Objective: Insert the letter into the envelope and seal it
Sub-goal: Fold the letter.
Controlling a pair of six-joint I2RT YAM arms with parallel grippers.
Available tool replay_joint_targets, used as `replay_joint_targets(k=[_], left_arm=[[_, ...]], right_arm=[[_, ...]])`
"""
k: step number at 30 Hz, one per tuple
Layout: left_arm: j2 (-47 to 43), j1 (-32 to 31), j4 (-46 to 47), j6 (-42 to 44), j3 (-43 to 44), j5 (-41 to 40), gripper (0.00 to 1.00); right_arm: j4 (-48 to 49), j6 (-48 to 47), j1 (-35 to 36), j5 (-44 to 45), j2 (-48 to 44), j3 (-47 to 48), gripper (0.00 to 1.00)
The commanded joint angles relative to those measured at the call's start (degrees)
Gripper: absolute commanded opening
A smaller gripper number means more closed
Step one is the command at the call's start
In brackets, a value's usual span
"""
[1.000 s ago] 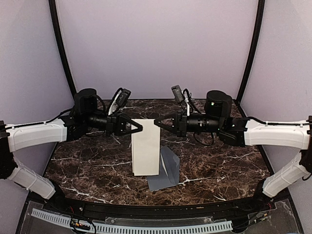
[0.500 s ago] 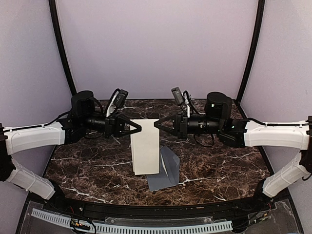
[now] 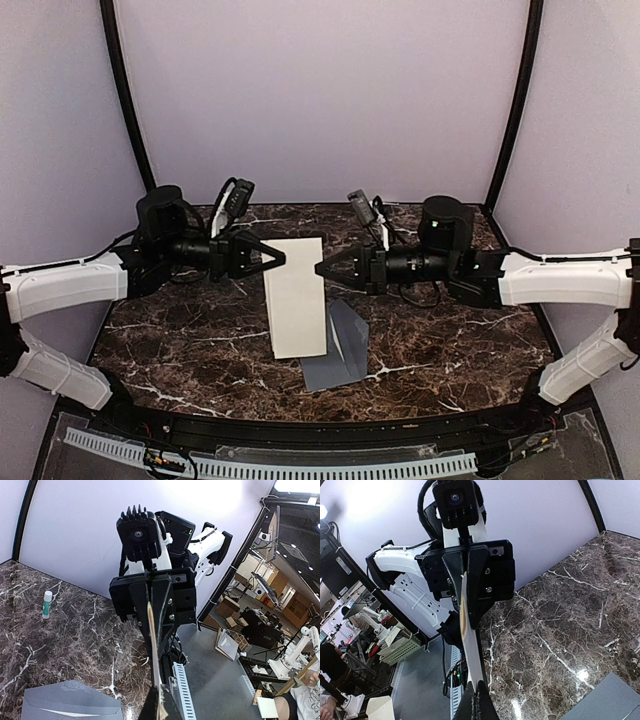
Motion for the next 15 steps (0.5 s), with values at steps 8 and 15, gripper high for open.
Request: replay_joint_targets(k=[8, 15], left_arm=[[-3.32, 1.62, 4.43, -1.07, -1.62, -2.23, 0.0], [-5.33, 3.87, 7.02, -2.75, -3.22, -3.81, 0.0]], right_arm=[[1.85, 0.57, 1.55, -3.82, 1.14, -0.3, 0.0], [1.77, 1.03, 2.4, -3.97, 1.62, -1.18, 0.0]])
